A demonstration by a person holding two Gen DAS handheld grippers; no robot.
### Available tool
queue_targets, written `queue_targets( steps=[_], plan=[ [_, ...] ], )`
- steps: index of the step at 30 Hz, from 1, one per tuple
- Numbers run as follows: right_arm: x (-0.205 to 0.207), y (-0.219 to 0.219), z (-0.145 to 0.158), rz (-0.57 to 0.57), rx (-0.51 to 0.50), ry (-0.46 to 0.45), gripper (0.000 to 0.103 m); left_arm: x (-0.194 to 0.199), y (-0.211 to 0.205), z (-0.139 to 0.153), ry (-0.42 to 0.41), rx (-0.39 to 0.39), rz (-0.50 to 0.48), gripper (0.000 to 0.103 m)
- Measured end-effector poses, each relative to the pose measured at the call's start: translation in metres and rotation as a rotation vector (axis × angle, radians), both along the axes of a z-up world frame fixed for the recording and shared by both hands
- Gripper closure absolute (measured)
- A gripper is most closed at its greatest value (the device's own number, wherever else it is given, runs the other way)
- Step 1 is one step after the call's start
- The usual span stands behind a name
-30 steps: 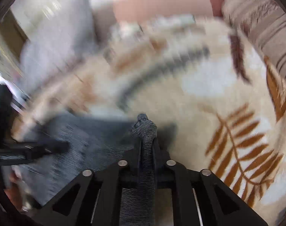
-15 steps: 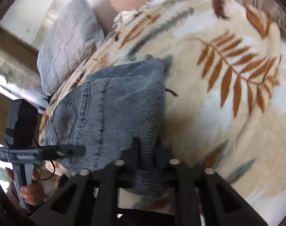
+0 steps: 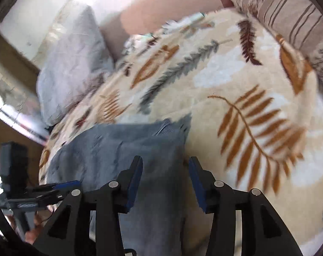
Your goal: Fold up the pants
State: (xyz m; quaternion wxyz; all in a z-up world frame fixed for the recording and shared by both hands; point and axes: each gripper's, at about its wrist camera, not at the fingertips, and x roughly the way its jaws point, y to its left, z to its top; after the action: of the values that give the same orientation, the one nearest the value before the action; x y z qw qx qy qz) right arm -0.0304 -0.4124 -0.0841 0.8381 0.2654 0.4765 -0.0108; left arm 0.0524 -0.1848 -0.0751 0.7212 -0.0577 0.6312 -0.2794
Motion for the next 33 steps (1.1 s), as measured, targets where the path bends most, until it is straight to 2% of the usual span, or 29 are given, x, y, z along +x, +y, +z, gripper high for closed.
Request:
queue_targets(
  steps=[1,2,3,4,5,6,7,8,9,10,11,13,16,19,24,26,28,31,33],
  plan=[
    [0.014,-0.001,-0.012,-0.006,0.008,0.029,0.056,0.009,-0.007,-0.005,0.027,0.006,0.016,0.05],
    [0.02,0.001,-0.017,0.008,0.036,0.037,0.072,0.013,-0.012,-0.009,0.04,0.02,0.024,0.051],
    [0.022,0.005,-0.018,0.026,0.045,0.025,0.094,0.016,-0.017,-0.011,0.038,0.025,0.024,0.051],
    [0.022,0.005,-0.018,0.026,0.045,0.025,0.095,0.018,-0.019,-0.011,0.012,0.037,0.021,0.051],
    [0.022,0.015,-0.003,0.038,-0.045,-0.063,0.095,0.019,-0.023,-0.015,-0.03,0.084,0.025,0.051],
    [0.023,0.017,-0.004,0.038,-0.076,-0.064,0.095,0.021,-0.025,-0.023,-0.049,0.131,0.025,0.05],
    [0.03,0.02,-0.016,0.051,-0.127,-0.002,0.094,0.024,-0.027,-0.035,-0.034,0.155,0.015,0.05],
    [0.031,0.022,-0.025,0.065,-0.163,0.044,0.088,0.025,-0.028,-0.041,-0.034,0.156,0.017,0.049],
    [0.032,0.023,-0.029,0.072,-0.177,0.046,0.087,0.024,-0.028,-0.037,-0.045,0.148,0.022,0.049],
    [0.028,0.023,-0.024,0.068,-0.177,0.028,0.086,0.023,-0.026,-0.032,-0.05,0.14,0.019,0.049],
    [0.025,0.021,-0.015,0.055,-0.17,0.019,0.08,0.021,-0.023,-0.028,-0.048,0.131,0.009,0.049],
    [0.015,0.019,0.001,0.041,-0.147,-0.02,0.078,0.017,-0.01,-0.018,-0.048,0.119,0.009,0.049],
    [-0.002,0.028,0.028,0.053,-0.128,-0.105,0.078,0.008,0.02,0.001,-0.058,0.076,0.051,0.049],
    [-0.009,0.053,0.044,0.087,-0.127,-0.14,0.07,-0.001,0.056,0.015,-0.066,0.049,0.098,0.049],
    [-0.002,0.143,0.048,0.241,-0.177,-0.127,0.054,-0.001,0.135,0.036,-0.08,-0.003,0.197,0.047],
    [0.002,0.183,0.045,0.313,-0.193,-0.112,0.053,0.004,0.179,0.041,-0.089,-0.019,0.25,0.041],
    [0.003,0.228,0.042,0.391,-0.226,-0.098,0.052,0.01,0.225,0.042,-0.089,-0.033,0.31,0.04],
    [0.002,0.295,0.037,0.51,-0.289,-0.092,0.052,0.023,0.28,0.032,-0.049,-0.044,0.373,0.038],
    [-0.002,0.336,0.035,0.577,-0.337,-0.1,0.048,0.032,0.312,0.022,-0.018,-0.04,0.398,0.038]
  ],
)
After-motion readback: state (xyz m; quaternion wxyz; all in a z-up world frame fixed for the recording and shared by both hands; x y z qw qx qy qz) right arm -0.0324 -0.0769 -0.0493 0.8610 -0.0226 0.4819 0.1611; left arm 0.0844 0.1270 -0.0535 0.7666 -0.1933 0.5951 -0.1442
